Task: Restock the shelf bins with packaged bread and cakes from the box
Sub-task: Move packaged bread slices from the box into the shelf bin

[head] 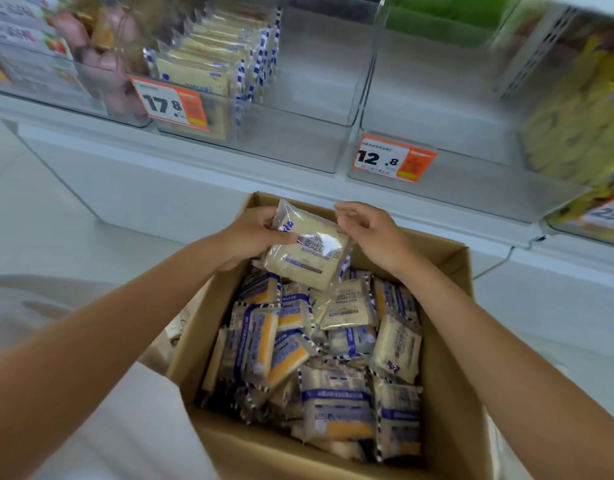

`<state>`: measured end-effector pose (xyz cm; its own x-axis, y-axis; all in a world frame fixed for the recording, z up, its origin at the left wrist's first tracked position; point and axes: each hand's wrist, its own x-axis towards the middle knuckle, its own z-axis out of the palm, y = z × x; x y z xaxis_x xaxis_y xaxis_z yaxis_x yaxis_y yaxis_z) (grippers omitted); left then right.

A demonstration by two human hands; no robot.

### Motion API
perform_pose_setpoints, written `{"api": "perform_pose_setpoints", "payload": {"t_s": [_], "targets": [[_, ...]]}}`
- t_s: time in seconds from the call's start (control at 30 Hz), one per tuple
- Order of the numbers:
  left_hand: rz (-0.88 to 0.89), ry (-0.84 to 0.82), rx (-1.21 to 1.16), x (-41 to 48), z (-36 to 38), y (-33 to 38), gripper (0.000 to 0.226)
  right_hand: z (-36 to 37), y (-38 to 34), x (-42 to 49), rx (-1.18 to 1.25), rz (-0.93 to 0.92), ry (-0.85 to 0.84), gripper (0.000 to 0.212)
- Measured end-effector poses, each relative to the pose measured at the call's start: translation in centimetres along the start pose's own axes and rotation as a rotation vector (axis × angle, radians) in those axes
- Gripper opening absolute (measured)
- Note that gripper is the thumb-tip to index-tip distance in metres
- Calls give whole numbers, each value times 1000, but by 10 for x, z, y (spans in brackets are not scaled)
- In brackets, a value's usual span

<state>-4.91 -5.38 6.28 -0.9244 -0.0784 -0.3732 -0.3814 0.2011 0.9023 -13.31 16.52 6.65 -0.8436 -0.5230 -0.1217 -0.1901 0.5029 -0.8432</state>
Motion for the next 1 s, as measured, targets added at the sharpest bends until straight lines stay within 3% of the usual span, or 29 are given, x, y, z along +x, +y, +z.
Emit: {"api": "perform_pose_setpoints", "payload": {"t_s": [0.1,0.23,0.33,0.43,0.5,0.6,0.73,0.83,0.93,1.0], "targets": [[-16,139,-30,-4,-27,1,27,10,25,-5,-72,120,55,32],[-45,160,-97,-11,-43,-15,29,53,63,-10,-142,266,-163,32],[-38,161,-110,-11,-45,-27,29,89,76,-7,-113,401,-246,51],[-48,163,-110,-7,-45,-32,30,119,85,-4,-63,408,-280,63],[-46,175,-96,-2,-44,-32,30,128,86,-2,-49,387,-291,59],[-42,176,-85,2,-40,-32,28,127,83,-4,-61,372,-290,22],[-23,200,-76,1,-31,-29,25,97,59,-18,212,422,-184,11],[-25,188,-85,-4,-26,-27,30,55,32,-20,223,321,-7,9],[-36,87,-184,-14,-15,-18,32,21,-5,-16,320,271,190,9],[-34,-14,-314,-23,-1,-7,33,17,-31,-12,433,266,227,12]]}}
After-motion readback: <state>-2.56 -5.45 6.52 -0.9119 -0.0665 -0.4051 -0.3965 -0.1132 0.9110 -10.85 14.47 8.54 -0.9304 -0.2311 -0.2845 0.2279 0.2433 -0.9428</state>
